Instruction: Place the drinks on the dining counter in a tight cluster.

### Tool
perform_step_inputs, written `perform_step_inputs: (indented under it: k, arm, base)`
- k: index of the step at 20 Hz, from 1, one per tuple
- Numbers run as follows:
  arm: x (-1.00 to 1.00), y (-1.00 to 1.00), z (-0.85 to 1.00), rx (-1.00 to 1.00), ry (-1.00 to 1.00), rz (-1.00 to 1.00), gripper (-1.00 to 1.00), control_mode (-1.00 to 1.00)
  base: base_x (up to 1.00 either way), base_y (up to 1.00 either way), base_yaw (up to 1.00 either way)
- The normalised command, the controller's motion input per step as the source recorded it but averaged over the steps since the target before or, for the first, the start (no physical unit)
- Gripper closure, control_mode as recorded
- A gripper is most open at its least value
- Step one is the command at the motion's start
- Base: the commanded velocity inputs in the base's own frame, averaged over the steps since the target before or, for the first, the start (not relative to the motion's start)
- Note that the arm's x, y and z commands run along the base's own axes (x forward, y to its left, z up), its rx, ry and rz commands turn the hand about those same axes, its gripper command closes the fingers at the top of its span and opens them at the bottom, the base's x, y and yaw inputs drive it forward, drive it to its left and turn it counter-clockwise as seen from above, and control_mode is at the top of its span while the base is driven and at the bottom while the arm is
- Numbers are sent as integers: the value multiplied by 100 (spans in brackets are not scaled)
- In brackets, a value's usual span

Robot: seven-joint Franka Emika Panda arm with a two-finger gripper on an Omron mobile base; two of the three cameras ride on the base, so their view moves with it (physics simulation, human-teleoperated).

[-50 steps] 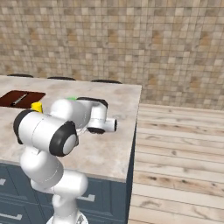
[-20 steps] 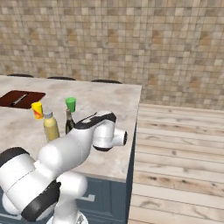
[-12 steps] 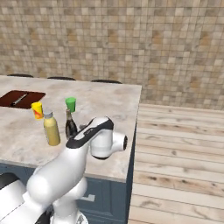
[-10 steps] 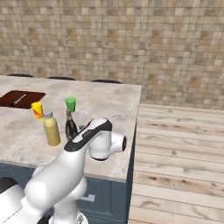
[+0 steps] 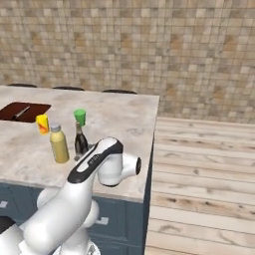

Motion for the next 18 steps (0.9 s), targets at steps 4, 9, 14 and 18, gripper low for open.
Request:
perform_step_inputs:
  k: [4,9,14,18]
  arm:
    - [0,0,0,0,0,0,-100,100]
    - [0,0,0,0,0,0,-100,100]
    - [0,0,0,0,0,0,-100,100]
    - [0,0,0,0,0,0,-100,100]
  base:
    - [-57,-7,-9]
    - [-40,1,-56]
    - [-2,3,-95]
    - [0,0,-99]
